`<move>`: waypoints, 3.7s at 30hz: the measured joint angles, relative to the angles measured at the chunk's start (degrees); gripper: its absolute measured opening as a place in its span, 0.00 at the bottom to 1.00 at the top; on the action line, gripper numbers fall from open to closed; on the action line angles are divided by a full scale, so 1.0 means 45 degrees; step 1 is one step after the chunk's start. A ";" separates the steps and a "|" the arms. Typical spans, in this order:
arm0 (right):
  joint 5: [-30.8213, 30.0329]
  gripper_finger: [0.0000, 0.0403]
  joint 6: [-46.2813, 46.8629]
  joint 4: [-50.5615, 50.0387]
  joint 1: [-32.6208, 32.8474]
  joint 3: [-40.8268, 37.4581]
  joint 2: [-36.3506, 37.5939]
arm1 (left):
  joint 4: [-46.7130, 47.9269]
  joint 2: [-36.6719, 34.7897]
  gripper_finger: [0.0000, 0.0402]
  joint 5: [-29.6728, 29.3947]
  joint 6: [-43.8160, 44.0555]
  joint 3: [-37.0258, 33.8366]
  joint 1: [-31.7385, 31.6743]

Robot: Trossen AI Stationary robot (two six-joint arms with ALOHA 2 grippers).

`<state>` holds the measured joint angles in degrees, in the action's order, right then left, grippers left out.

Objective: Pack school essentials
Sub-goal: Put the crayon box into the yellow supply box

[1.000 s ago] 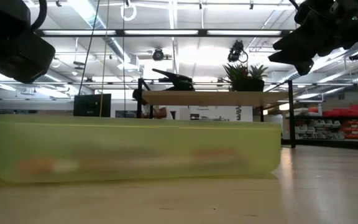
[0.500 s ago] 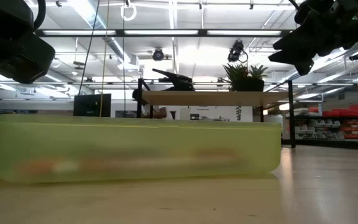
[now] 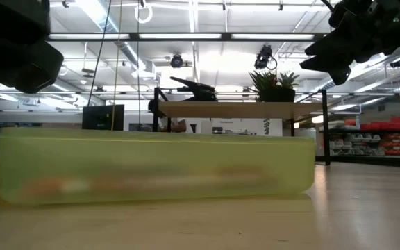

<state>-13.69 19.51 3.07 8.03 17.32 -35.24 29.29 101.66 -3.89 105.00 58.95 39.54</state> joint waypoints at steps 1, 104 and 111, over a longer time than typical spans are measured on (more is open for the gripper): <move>0.0000 0.44 0.0000 -0.0002 -0.0003 0.0000 0.0000 | -0.0013 0.0027 1.00 0.0031 0.0070 0.0084 -0.0053; 0.0000 0.44 0.0058 0.0003 -0.0001 0.0000 0.0000 | 0.0756 -0.0261 0.00 -0.0576 -0.2324 0.0146 0.0203; 0.0000 0.44 0.0073 0.0000 0.0000 0.0000 0.0000 | 0.0893 -0.0275 0.00 -0.1776 -0.2328 0.0147 0.0944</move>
<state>-13.69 19.84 3.07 8.03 17.32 -35.24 33.31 100.42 -11.88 94.52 59.61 43.79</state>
